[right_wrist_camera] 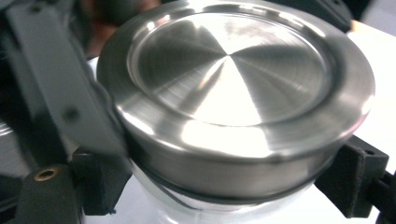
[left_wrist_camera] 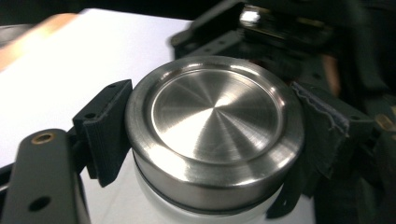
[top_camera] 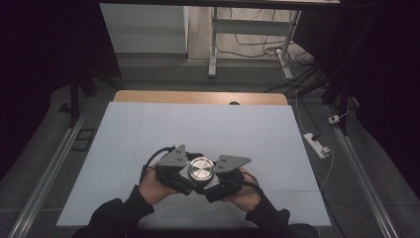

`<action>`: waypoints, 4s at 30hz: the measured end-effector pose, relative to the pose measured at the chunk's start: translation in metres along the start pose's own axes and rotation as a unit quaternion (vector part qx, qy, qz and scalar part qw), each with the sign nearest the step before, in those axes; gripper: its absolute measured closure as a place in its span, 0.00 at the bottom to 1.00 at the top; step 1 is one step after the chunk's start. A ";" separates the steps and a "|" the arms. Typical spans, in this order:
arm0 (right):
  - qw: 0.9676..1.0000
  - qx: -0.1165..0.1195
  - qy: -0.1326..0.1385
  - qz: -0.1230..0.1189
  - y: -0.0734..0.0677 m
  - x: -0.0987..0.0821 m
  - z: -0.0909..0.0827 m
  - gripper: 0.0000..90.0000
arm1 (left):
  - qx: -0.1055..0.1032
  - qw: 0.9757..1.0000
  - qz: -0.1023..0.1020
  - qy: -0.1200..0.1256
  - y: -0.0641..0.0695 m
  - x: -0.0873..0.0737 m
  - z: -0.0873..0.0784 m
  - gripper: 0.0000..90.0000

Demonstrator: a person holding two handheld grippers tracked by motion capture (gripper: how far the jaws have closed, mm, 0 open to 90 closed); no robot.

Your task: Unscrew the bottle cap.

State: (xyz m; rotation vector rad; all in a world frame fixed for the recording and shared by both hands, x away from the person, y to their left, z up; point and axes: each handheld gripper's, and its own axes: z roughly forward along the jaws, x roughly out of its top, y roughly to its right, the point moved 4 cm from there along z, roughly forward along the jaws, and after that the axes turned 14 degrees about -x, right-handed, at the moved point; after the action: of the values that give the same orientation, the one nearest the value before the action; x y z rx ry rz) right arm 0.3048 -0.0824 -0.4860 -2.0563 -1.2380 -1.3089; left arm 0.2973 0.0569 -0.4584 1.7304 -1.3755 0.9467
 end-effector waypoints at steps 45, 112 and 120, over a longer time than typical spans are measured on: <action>1.000 -0.004 -0.001 0.022 0.000 0.004 0.000 0.17 | -0.014 1.000 0.008 -0.009 0.001 0.012 -0.017 0.03; 0.998 -0.041 0.005 0.054 0.001 0.008 0.003 0.17 | 0.044 0.998 -0.012 0.035 0.004 0.018 -0.027 0.21; 0.999 -0.025 0.008 0.046 0.001 0.008 0.002 0.17 | 0.021 0.999 -0.019 0.045 -0.001 0.014 -0.031 0.21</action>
State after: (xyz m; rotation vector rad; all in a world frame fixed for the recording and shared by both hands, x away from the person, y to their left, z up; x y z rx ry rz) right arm 0.3084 -0.0779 -0.4794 -2.1061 -1.0998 -1.3246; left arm 0.2970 0.0781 -0.4318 1.7188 -1.2685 1.0266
